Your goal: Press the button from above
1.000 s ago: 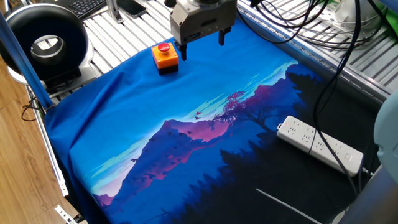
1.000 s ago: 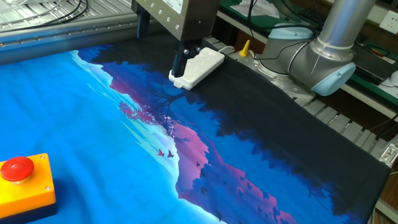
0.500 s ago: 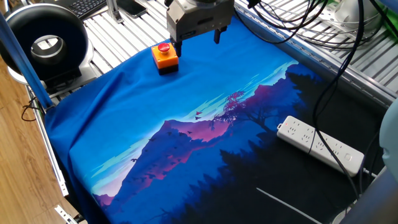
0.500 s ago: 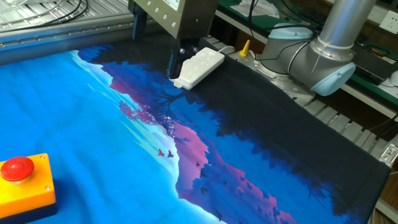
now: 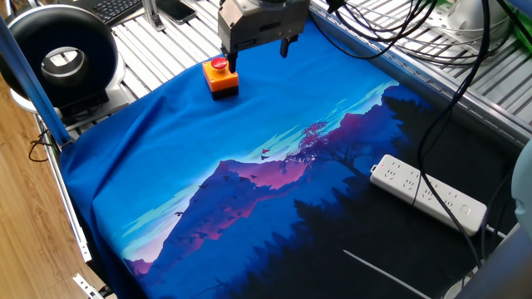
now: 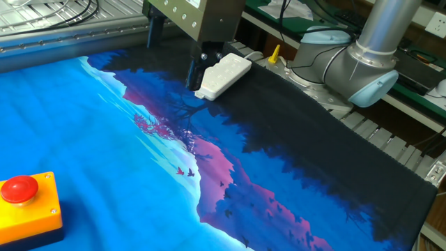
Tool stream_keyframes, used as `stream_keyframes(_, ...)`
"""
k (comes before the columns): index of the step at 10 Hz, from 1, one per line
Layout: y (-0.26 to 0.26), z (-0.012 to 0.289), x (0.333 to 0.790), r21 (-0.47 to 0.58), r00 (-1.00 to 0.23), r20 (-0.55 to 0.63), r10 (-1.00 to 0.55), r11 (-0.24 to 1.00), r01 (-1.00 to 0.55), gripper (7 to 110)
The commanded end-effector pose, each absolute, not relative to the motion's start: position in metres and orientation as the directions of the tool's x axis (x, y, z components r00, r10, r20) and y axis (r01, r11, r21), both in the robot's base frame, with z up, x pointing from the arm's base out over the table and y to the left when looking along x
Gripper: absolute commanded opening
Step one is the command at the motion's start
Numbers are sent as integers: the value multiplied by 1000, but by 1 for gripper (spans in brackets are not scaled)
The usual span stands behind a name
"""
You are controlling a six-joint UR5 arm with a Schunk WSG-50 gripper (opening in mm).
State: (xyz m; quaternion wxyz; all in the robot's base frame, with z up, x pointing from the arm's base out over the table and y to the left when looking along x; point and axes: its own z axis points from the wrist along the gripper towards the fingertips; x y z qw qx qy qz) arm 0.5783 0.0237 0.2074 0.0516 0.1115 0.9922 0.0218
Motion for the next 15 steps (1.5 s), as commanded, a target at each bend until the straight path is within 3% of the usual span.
stream_keyframes(1, 29, 210, 584, 82, -967, -115, 225, 973, 217, 7)
stream_keyframes(4, 42, 213, 584, 121, -986, -123, 113, 988, 98, 7)
stream_keyframes(5, 42, 215, 583, 112, -989, -126, 74, 992, 60, 88)
stream_keyframes(6, 44, 216, 588, 119, -986, -151, 64, 992, 46, 88)
stream_keyframes(7, 43, 218, 595, 118, -982, -181, 55, 992, 34, 107)
stream_keyframes(8, 33, 217, 595, 78, -981, -180, 65, 996, 52, 107)
stream_keyframes(9, 13, 216, 586, -3, -981, -150, 120, 993, 122, 7)
stream_keyframes(15, 28, 231, 592, 61, -968, -198, 152, 988, 143, 7)
